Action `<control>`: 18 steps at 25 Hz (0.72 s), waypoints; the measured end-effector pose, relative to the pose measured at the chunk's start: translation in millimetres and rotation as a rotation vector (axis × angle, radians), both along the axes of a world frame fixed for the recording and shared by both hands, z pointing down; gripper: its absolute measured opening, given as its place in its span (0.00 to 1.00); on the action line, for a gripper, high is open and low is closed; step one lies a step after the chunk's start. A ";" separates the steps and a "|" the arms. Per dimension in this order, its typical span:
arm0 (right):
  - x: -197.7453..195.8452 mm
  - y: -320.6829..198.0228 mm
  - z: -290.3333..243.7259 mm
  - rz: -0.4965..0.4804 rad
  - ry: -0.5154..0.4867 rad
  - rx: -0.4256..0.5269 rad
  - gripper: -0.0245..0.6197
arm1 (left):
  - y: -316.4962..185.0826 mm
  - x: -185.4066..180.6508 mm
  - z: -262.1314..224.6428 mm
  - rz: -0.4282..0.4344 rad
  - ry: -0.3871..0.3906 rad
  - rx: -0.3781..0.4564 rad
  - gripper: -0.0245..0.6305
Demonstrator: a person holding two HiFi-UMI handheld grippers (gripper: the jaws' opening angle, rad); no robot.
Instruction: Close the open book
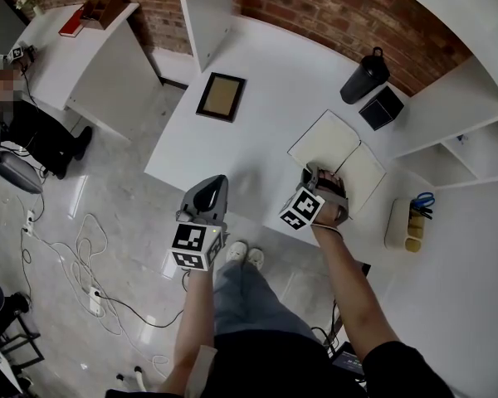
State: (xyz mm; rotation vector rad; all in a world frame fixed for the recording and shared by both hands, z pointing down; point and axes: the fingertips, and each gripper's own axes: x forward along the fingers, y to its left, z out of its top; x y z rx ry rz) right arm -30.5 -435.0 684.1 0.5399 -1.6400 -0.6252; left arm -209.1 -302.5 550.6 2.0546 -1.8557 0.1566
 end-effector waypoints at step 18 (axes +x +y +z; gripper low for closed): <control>43.9 3.2 -80.7 0.442 -0.720 0.052 0.08 | -14.7 25.7 -14.2 0.098 -0.019 0.029 0.05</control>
